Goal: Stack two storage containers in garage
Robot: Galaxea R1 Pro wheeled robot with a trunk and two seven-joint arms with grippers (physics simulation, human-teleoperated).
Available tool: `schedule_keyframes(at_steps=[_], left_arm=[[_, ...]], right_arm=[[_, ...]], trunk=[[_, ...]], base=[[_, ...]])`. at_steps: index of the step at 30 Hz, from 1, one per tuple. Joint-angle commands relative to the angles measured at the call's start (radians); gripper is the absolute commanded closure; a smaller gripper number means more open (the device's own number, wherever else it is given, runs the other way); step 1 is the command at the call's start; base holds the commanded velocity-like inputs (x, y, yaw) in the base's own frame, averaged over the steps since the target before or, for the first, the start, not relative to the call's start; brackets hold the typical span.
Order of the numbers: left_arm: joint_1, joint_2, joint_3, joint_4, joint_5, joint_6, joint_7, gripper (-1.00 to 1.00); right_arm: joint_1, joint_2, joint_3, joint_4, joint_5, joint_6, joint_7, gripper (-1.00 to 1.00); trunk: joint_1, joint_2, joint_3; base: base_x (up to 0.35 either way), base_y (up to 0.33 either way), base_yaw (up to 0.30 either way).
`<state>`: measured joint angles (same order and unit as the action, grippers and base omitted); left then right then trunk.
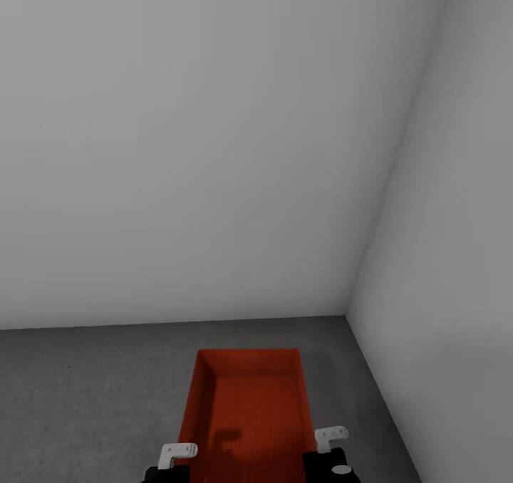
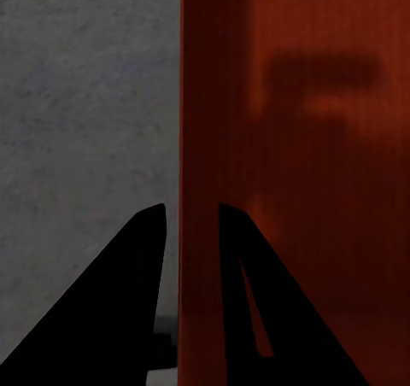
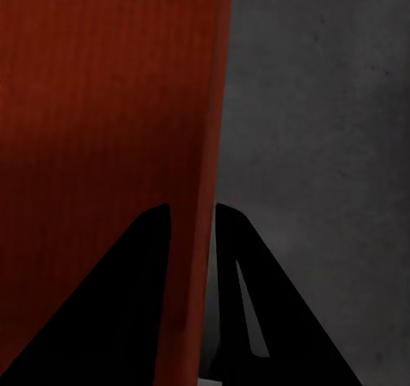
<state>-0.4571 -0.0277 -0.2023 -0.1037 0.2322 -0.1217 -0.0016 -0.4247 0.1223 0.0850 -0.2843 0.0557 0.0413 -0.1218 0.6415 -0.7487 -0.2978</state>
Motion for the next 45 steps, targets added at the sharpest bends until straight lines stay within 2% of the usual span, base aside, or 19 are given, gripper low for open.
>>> schedule_keyframes(at_steps=[1,45], left_arm=[[-0.002,0.003,-0.004,-0.004,0.001,-0.006,0.012,1.00],[-0.002,0.003,-0.005,-0.004,0.001,-0.006,0.012,1.00]], right_arm=[[0.000,-0.030,0.028,0.004,-0.014,0.005,-0.018,1.00],[0.000,-0.030,0.028,0.004,-0.014,0.005,-0.018,1.00]], trunk=[[0.004,-0.008,-0.004],[0.173,-0.316,-0.142]], base=[[0.000,0.000,0.000],[0.000,0.000,0.000]])
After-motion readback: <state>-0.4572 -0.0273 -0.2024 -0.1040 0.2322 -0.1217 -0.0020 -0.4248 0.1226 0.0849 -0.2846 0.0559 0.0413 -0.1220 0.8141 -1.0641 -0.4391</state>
